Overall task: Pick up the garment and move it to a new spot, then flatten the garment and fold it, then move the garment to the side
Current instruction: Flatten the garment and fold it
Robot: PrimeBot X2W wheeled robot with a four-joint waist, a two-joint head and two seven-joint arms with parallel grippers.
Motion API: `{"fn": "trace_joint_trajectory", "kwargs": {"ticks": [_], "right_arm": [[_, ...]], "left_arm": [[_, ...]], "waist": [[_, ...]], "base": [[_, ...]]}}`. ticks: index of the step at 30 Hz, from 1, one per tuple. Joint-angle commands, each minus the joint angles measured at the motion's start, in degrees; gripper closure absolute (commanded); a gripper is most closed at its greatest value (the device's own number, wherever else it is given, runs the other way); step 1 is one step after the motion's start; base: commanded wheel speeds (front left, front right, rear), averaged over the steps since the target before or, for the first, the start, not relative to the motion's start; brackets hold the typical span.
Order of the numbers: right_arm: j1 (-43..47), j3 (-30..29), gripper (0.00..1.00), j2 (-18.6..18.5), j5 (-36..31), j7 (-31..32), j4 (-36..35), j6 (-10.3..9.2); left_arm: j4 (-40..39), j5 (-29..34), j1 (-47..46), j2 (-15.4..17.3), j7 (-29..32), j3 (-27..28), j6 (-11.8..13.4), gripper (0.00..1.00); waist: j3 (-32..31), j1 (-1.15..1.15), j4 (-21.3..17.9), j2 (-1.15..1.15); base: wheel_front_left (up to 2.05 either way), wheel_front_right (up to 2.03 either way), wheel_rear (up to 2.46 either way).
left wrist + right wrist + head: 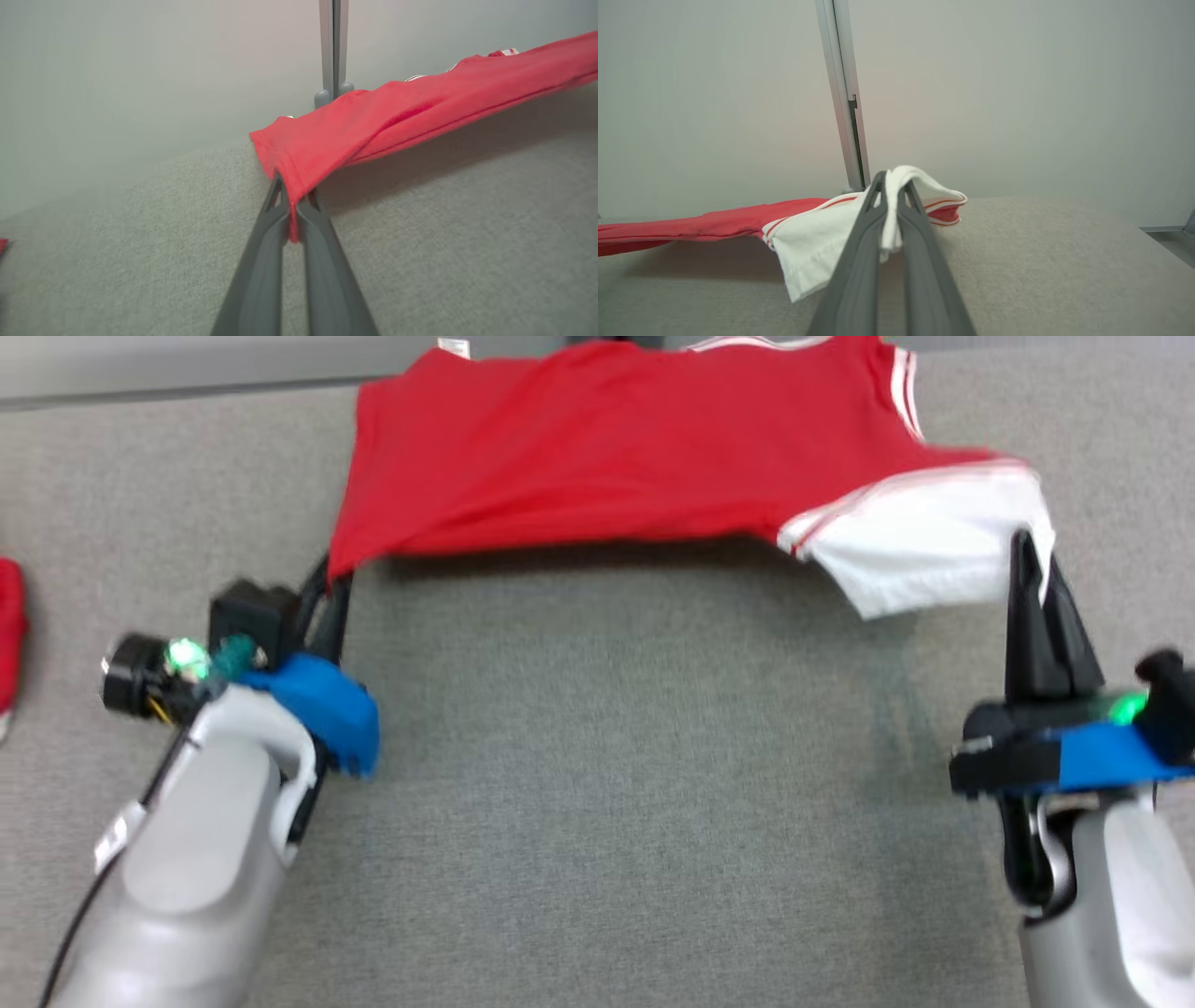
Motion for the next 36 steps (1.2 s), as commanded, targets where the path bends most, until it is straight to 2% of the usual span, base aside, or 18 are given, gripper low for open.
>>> {"fn": "trace_joint_trajectory", "kwargs": {"ticks": [1,6,16,27,30,36], "right_arm": [[3.55,-0.65,1.00,-0.23,0.67,-0.32,-0.87,0.01],[13.21,-1.52,1.00,-0.25,2.26,-0.31,-3.20,0.01],[28.07,-2.12,1.00,-0.25,4.15,1.30,-9.65,0.01],[36.84,-2.27,1.00,-0.25,6.57,4.53,-16.25,0.01],[36.75,-1.65,1.00,-0.22,7.02,4.93,-15.14,0.01],[33.59,-0.60,1.00,-0.24,8.10,3.70,-10.55,0.01]], "left_arm": [[-0.84,-0.60,2.78,-0.34,-0.63,-0.19,0.64,1.00],[-3.96,-2.22,11.77,-0.78,-1.26,-0.30,2.40,1.00],[-16.60,-5.77,29.66,-0.10,-0.09,1.24,8.60,1.00],[-33.87,-6.44,42.54,3.59,5.46,1.58,14.74,1.00],[-36.47,-6.85,43.74,3.80,7.10,1.34,15.44,1.00],[-36.28,-7.31,42.17,2.84,8.32,0.24,14.87,1.00]], "waist": [[-2.15,0.02,-0.23,0.01],[-6.46,0.02,0.52,0.01],[-11.99,0.02,0.24,0.01],[-13.80,0.02,0.62,0.01],[-13.85,0.02,0.88,0.01],[-13.75,0.02,1.26,0.01]], "base": [[0.00,0.00,0.00],[0.00,0.00,0.00],[0.00,0.00,0.00],[0.00,0.00,0.00],[0.00,0.00,0.00],[0.00,0.00,0.00]]}}
